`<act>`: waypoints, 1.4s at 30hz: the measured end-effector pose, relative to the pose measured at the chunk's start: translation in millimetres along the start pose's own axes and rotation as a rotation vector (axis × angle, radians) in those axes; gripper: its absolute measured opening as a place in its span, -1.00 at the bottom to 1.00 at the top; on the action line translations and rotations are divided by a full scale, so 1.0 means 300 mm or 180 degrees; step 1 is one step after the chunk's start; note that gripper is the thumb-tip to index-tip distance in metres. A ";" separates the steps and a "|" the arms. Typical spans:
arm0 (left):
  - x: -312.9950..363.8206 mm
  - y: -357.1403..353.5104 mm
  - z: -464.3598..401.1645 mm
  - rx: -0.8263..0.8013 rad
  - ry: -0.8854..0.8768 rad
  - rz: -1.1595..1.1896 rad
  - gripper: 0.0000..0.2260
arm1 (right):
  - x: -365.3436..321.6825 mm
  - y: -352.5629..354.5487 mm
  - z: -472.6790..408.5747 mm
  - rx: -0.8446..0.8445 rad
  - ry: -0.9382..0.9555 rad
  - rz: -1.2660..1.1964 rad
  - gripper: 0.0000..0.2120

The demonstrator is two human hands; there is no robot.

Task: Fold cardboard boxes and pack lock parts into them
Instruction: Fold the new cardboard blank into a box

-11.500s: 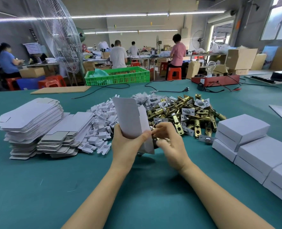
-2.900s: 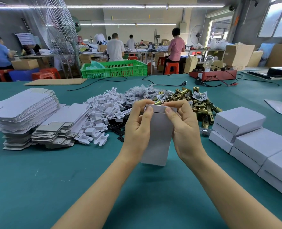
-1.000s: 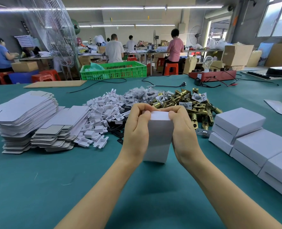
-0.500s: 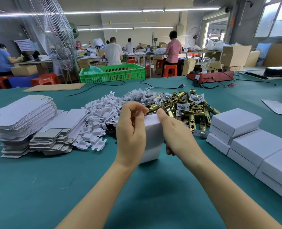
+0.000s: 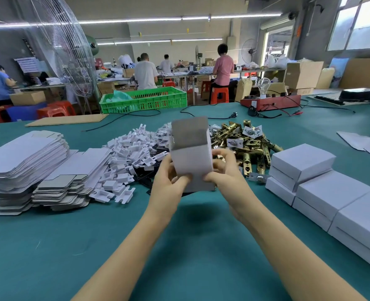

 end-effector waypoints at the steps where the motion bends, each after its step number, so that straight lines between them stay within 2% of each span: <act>1: -0.018 0.006 0.005 -0.0076 0.0017 -0.0130 -0.57 | 0.024 0.000 -0.011 -0.0045 -0.0122 0.0032 -0.59; 4: -0.067 0.024 0.025 -0.0228 0.0274 -0.0261 -0.57 | 0.089 -0.017 -0.030 -0.0306 -0.0396 0.0377 -0.70; 9: -0.119 0.064 0.027 -0.0404 0.0590 0.0298 -0.71 | 0.138 -0.033 -0.041 -0.0375 -0.0282 0.0747 -0.62; 16: -0.140 0.076 0.008 -0.0317 0.0495 -0.0078 -0.67 | 0.152 -0.034 -0.056 -0.0283 -0.0286 0.0806 -0.55; 20: -0.145 0.078 0.004 -0.0211 0.0397 -0.0261 -0.60 | 0.155 -0.028 -0.064 -0.0215 -0.0335 0.0543 -0.56; 22: -0.147 0.083 0.006 -0.0193 0.0369 -0.0387 -0.59 | 0.149 -0.013 -0.073 0.0025 -0.0304 0.0270 -0.72; 24: -0.154 0.088 0.009 -0.0193 0.0382 -0.0465 -0.59 | 0.147 0.027 -0.094 0.0512 -0.0249 0.0082 -0.83; 28: -0.161 0.093 0.004 -0.0297 0.0402 -0.0527 -0.60 | 0.148 0.134 -0.120 0.1603 -0.0328 -0.0297 -0.91; 31: -0.159 0.085 0.002 -0.0295 0.0482 -0.0517 -0.54 | 0.159 0.181 -0.143 0.1988 -0.0439 -0.0438 -0.89; 34: -0.162 0.079 0.001 -0.0301 0.0527 -0.0481 -0.51 | 0.160 0.181 -0.188 0.2130 -0.0359 0.0515 -0.91; 39: -0.165 0.083 0.000 -0.0336 0.0570 -0.0543 -0.56 | 0.137 0.142 -0.259 0.1813 -0.0442 0.2734 -0.69; 42: -0.161 0.082 -0.001 -0.0371 0.0540 -0.0675 -0.57 | 0.134 0.124 -0.280 0.1860 -0.0567 0.3394 -0.65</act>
Point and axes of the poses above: each hand's wrist, its own z-axis away from the middle knuckle, its own y-axis out of the back of the hand, x = y × z, the point moved 1 cm from there along -z, towards the middle knuckle, and after that the axes turned 12 degrees about -y, right-handed, at the moved point
